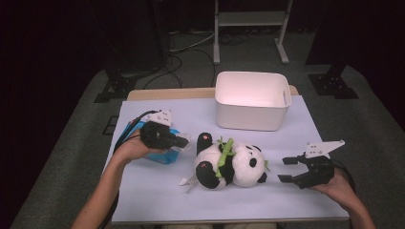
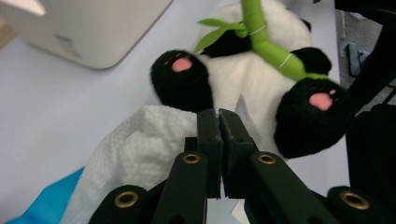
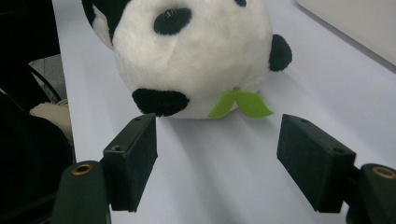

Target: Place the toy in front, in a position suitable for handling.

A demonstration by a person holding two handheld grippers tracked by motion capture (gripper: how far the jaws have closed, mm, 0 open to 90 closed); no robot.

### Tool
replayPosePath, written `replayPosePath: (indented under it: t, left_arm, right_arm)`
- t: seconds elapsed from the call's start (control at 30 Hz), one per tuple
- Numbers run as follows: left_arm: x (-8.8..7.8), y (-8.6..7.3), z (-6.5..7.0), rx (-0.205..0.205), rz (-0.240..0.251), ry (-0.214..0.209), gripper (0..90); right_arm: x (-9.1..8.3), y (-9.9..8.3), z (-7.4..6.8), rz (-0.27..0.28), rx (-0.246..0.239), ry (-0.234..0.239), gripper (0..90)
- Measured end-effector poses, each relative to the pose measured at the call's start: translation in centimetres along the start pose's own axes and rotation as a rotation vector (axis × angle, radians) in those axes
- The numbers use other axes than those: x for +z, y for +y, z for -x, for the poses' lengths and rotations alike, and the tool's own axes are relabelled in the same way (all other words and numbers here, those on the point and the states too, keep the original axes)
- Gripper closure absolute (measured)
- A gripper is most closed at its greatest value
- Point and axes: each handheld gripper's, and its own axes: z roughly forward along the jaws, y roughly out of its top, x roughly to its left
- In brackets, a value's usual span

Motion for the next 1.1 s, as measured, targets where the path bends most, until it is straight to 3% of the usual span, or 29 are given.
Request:
replayPosePath:
  t: [0.23,0.67,0.8,0.83,1.1]
  left_arm:
    - [2.2,2.5,1.4,0.055,0.004,-0.074,88.5]
    - [4.2,6.2,3.4,0.138,0.008,-0.141,88.4]
    - [5.7,7.8,4.2,0.167,-0.008,-0.166,88.0]
    - [6.6,8.6,4.7,0.190,-0.023,-0.188,88.0]
    - [9.9,10.9,5.8,0.233,-0.062,-0.249,88.0]
  right_arm:
    - [-0.2,0.0,-0.1,0.004,-0.004,0.001,27.5]
    - [-0.3,0.1,-0.1,0.004,-0.012,0.004,27.5]
    - [-0.8,0.0,-0.1,0.017,-0.007,-0.002,27.5]
    - [-1.2,-0.1,-0.1,0.025,-0.006,-0.007,27.5]
    - [-2.2,-0.3,0.1,0.046,-0.006,-0.015,27.5]
